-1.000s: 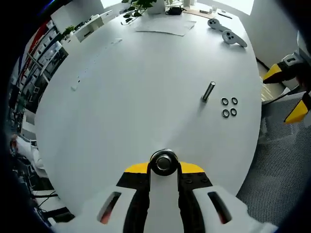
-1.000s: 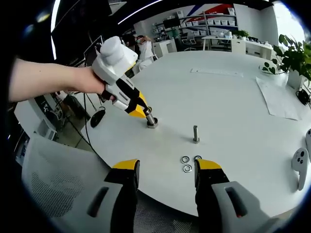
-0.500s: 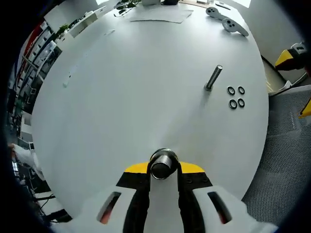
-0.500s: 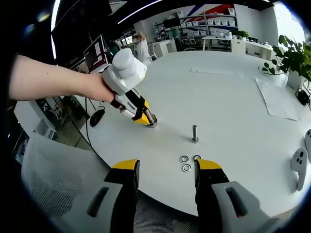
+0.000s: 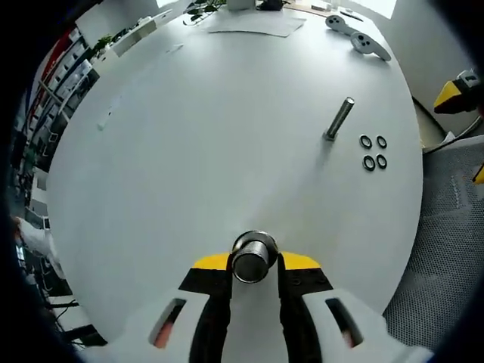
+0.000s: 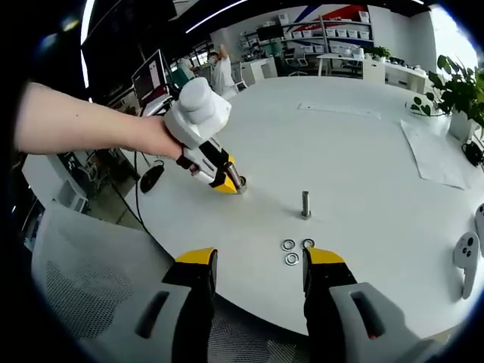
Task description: Place the washer onto the threaded stud by aligning its center hole with the stud, sliding it down to the base, and recovering from edge contact or off-axis alignment until the washer reaches the visible bottom stop.
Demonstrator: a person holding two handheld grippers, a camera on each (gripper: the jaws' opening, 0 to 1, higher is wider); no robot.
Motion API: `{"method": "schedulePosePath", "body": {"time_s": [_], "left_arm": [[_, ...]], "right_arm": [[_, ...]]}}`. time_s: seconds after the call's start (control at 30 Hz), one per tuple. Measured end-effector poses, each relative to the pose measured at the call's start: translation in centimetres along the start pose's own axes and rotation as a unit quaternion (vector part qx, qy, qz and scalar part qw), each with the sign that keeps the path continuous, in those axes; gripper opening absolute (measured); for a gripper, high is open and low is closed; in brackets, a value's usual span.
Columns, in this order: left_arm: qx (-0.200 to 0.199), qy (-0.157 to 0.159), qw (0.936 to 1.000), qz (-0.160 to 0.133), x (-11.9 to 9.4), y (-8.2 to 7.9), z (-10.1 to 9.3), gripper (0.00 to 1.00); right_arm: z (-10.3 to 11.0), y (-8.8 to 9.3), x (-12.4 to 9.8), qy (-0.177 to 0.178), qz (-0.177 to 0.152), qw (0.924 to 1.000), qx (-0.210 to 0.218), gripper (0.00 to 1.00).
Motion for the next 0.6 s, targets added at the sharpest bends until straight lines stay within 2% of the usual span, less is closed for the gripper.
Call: {"method": "schedulePosePath", "body": {"time_s": [0.13,0.2,0.4,0.6], "left_arm": [[-0.013,-0.005,0.9998,-0.013,-0.2,-0.1,-0.1,0.31],[-0.011,-0.01,0.9997,-0.02,-0.7,-0.2,-0.2,0.3],[-0.04,-0.026,0.9975,-0.051,-3.1,-0.2,-0.2,0.31],[-0.085,-0.053,0.9913,-0.086,-5.9,1.5,-0.3,0.31]], "right_arm": [[0.0,0.0,0.0,-0.001,0.0,1.0,0.001,0.48],[0.0,0.0,0.0,-0.001,0.0,1.0,0.0,0.48],[0.2,0.0,0.2,-0.005,0.002,1.0,-0.002,0.48],[0.6,0.1,0.2,-0.01,0.002,0.9999,-0.008,0.48]]}}
Point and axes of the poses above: the point that each gripper's makers call its tool centre point, and the gripper's own axes: x roughly forward along the fingers, z roughly to its left, y roughly out of its underside, the point moved 3 cm from there along -x, roughly backward along the fingers, and after that the axes turned 1 degree about -x, right-handed, at the moved point
